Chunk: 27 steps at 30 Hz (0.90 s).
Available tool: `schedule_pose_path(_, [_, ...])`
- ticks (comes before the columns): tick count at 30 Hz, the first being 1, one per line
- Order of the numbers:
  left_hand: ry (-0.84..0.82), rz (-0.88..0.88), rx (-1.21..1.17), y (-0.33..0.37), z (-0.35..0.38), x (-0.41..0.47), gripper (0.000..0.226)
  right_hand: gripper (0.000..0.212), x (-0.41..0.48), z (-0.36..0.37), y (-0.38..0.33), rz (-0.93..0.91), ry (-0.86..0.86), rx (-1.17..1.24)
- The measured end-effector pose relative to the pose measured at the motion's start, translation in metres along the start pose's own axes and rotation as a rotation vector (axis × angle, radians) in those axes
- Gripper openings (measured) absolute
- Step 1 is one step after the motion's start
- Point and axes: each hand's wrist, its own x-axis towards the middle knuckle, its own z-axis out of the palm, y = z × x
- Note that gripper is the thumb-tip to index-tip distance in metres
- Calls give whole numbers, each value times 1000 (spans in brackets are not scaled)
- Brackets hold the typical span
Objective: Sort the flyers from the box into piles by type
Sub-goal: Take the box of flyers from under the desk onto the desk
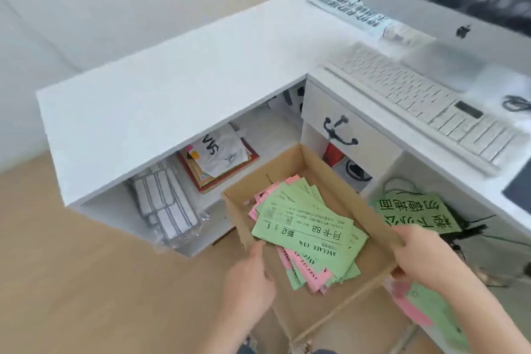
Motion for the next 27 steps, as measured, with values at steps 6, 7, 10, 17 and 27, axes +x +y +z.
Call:
schedule_pose_path(6, [157, 193, 39, 62, -82, -32, 44, 23, -56, -100, -7, -28, 80, 219])
schedule_pose_path(7, [202, 235, 15, 69, -96, -33, 43, 21, -59, -109, -10, -37, 103, 262])
schedule_pose_path(10, [362, 320, -88, 80, -133, -24, 38, 21, -55, -131, -30, -87, 149, 385])
schedule_pose_path(17, [584, 476, -158, 65, -203, 48, 43, 22, 4, -136, -120, -162, 157, 644])
schedule_pose_path(27, [375, 809, 238, 20, -233, 180, 42, 37, 121, -107, -230, -94, 354, 696])
